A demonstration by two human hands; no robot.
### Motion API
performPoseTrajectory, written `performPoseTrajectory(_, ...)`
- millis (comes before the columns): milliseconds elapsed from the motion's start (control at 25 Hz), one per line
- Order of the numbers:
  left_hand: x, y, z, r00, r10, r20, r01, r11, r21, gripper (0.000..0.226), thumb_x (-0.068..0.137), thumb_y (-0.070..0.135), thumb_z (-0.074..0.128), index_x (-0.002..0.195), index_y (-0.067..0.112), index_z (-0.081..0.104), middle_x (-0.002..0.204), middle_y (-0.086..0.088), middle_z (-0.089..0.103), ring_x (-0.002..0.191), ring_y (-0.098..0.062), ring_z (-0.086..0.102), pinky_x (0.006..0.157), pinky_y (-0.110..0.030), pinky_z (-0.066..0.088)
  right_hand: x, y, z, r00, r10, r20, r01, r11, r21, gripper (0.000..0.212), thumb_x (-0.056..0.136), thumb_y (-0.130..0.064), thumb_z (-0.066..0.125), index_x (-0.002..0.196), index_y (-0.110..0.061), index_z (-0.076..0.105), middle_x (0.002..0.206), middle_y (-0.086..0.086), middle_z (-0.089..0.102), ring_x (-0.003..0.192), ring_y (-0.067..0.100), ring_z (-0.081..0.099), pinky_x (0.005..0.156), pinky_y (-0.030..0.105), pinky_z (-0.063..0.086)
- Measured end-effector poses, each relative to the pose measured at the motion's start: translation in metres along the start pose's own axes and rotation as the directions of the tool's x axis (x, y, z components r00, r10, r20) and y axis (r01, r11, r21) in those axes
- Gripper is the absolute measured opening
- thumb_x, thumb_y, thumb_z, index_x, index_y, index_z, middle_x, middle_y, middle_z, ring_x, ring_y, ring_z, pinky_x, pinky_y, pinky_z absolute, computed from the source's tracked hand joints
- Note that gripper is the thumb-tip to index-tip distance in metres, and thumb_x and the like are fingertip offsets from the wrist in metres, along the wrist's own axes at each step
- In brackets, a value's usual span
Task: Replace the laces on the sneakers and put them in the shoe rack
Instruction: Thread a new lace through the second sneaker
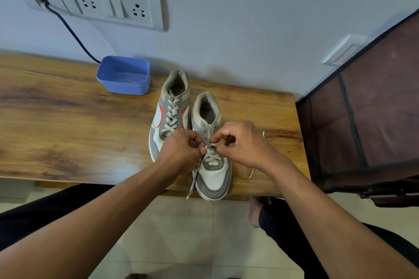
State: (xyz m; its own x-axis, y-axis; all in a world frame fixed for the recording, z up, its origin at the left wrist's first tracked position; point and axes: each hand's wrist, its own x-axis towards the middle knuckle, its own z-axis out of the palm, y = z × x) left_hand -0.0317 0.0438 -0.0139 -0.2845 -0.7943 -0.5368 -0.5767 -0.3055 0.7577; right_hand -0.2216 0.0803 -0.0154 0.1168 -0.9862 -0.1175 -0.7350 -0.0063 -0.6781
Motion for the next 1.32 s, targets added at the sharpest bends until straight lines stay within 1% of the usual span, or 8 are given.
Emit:
performPoseTrajectory(240, 0.002, -0.001, -0.001, 1.0, 0.004, 0.013, -0.004, 1.0, -0.007, 0.005, 0.095, 0.01, 0.07, 0.09, 0.009, 0.07, 0.077, -0.011, 0.076, 0.063, -0.015, 0.072, 0.053, -0.023, 0.056, 0.002, 0.005, 0.007, 0.999, -0.05, 0.02, 0.051, 0.998, -0.043, 0.003, 0.093, -0.024, 0.077, 0.094, -0.026, 0.075, 0.089, -0.014, 0.066, 0.081, 0.002, 0.065, 0.072, 0.035, 0.058)
performPoseTrajectory(400, 0.002, 0.0, -0.001, 1.0, -0.006, 0.011, 0.006, 1.0, -0.02, 0.008, 0.095, 0.011, 0.069, 0.088, 0.007, 0.07, 0.079, -0.014, 0.076, 0.07, -0.022, 0.075, 0.059, -0.027, 0.06, 0.004, 0.002, 0.01, 0.995, -0.007, 0.096, 0.022, 0.987, -0.156, 0.014, 0.104, -0.027, 0.057, 0.091, -0.026, 0.056, 0.092, -0.01, 0.056, 0.082, 0.006, 0.052, 0.068, 0.028, 0.038)
performPoseTrajectory(600, 0.003, 0.0, -0.004, 0.993, 0.119, -0.012, -0.117, 0.987, 0.106, 0.006, 0.095, 0.011, 0.07, 0.089, 0.013, 0.069, 0.076, -0.003, 0.074, 0.065, -0.011, 0.072, 0.067, -0.03, 0.062, 0.007, -0.001, 0.007, 0.983, 0.144, 0.117, -0.143, 0.99, -0.016, 0.017, 0.106, -0.027, 0.057, 0.09, -0.024, 0.063, 0.086, -0.01, 0.062, 0.076, 0.003, 0.056, 0.064, 0.027, 0.039)
performPoseTrajectory(720, 0.006, 0.002, -0.015, 0.91, 0.41, -0.06, -0.351, 0.84, 0.413, 0.015, 0.095, 0.014, 0.068, 0.107, 0.023, 0.065, 0.089, 0.007, 0.07, 0.078, -0.006, 0.065, 0.073, -0.032, 0.058, 0.006, -0.006, -0.008, 0.968, 0.195, 0.156, -0.206, 0.977, 0.051, 0.01, 0.102, -0.03, 0.067, 0.092, -0.029, 0.069, 0.081, -0.01, 0.071, 0.068, -0.004, 0.063, 0.06, 0.016, 0.043)
performPoseTrajectory(800, 0.013, 0.0, -0.021, 0.811, 0.582, 0.067, -0.522, 0.666, 0.533, 0.028, 0.094, 0.02, 0.069, 0.119, 0.03, 0.062, 0.1, 0.008, 0.067, 0.087, -0.01, 0.064, 0.075, -0.036, 0.058, 0.005, -0.007, -0.017, 0.965, 0.201, 0.167, -0.206, 0.978, 0.014, 0.01, 0.099, -0.031, 0.072, 0.089, -0.028, 0.072, 0.076, -0.012, 0.069, 0.061, -0.008, 0.06, 0.055, 0.01, 0.04)
performPoseTrajectory(920, 0.018, -0.004, -0.022, 0.737, 0.641, 0.213, -0.616, 0.507, 0.603, 0.035, 0.091, 0.032, 0.073, 0.124, 0.038, 0.063, 0.105, 0.008, 0.062, 0.087, -0.014, 0.062, 0.071, -0.037, 0.056, 0.001, -0.014, -0.027, 0.964, 0.195, 0.182, -0.179, 0.979, -0.101, 0.014, 0.097, -0.036, 0.074, 0.085, -0.029, 0.071, 0.073, -0.012, 0.065, 0.057, -0.003, 0.054, 0.053, 0.014, 0.037)
performPoseTrajectory(1200, 0.027, -0.004, -0.021, 0.675, 0.712, 0.192, -0.644, 0.441, 0.626, 0.037, 0.087, 0.006, 0.073, 0.118, 0.027, 0.074, 0.105, -0.001, 0.068, 0.085, -0.019, 0.066, 0.065, -0.026, 0.044, -0.009, -0.03, -0.034, 0.963, 0.206, 0.176, -0.227, 0.968, 0.109, 0.018, 0.098, -0.028, 0.074, 0.082, -0.02, 0.071, 0.069, -0.003, 0.072, 0.061, 0.01, 0.068, 0.063, 0.037, 0.06)
performPoseTrajectory(1320, 0.027, -0.004, -0.018, 0.668, 0.717, 0.2, -0.65, 0.431, 0.626, 0.038, 0.088, 0.008, 0.074, 0.119, 0.03, 0.074, 0.104, 0.0, 0.067, 0.085, -0.019, 0.065, 0.062, -0.026, 0.043, -0.019, -0.038, -0.043, 0.976, 0.158, 0.148, -0.173, 0.981, 0.092, 0.016, 0.096, -0.026, 0.076, 0.081, -0.021, 0.072, 0.063, -0.017, 0.068, 0.057, 0.0, 0.063, 0.055, 0.026, 0.052)
